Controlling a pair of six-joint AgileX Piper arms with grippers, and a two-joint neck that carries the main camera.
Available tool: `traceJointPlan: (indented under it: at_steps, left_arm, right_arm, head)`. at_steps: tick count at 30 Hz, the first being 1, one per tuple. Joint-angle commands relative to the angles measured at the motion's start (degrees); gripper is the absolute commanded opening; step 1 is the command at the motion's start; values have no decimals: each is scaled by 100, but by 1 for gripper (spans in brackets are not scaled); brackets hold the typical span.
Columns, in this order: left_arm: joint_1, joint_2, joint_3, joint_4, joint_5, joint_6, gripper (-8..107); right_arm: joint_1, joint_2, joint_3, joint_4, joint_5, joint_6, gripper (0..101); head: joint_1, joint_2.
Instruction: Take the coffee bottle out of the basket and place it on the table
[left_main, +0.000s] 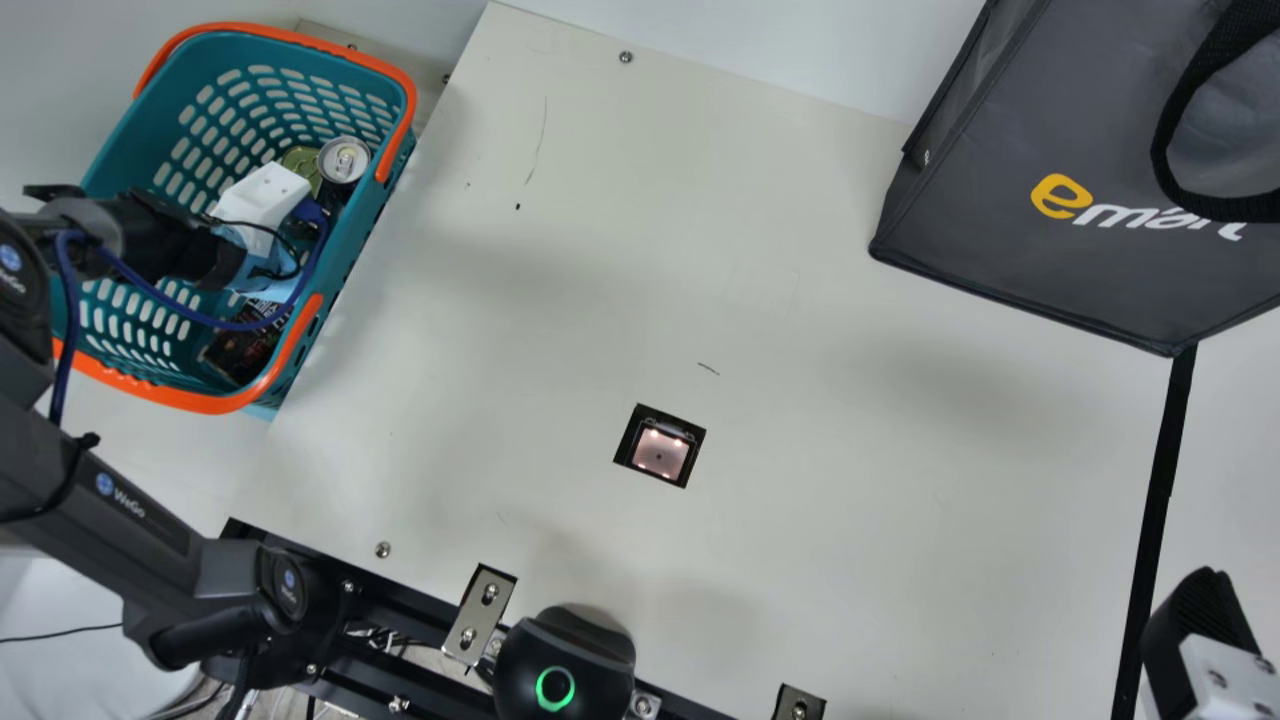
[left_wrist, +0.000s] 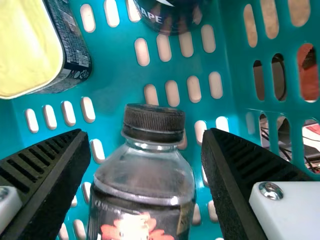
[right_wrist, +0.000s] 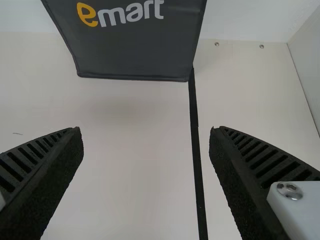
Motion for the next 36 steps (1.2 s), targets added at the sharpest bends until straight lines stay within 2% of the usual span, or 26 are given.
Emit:
traceJointPlan:
  at_steps: [1,17,29,36]
  left_arm:
    - [-1,39,-19,-43,-11,66,90]
    - [-35,446,-261,-281,-118,281,90]
    - [-54,589,-418,-319,-157,213,10]
    - [-49,446,-492,-186,-95,-189,10]
  right_arm:
    - [0,0,0,0,0,0,91]
    - [0,0,0,0,0,0,91]
    - [0,0,0,0,0,0,91]
    - [0,0,0,0,0,0,91]
  head:
    - [-148,14]
    - [-148,14]
    - [-148,14]
    - [-148,14]
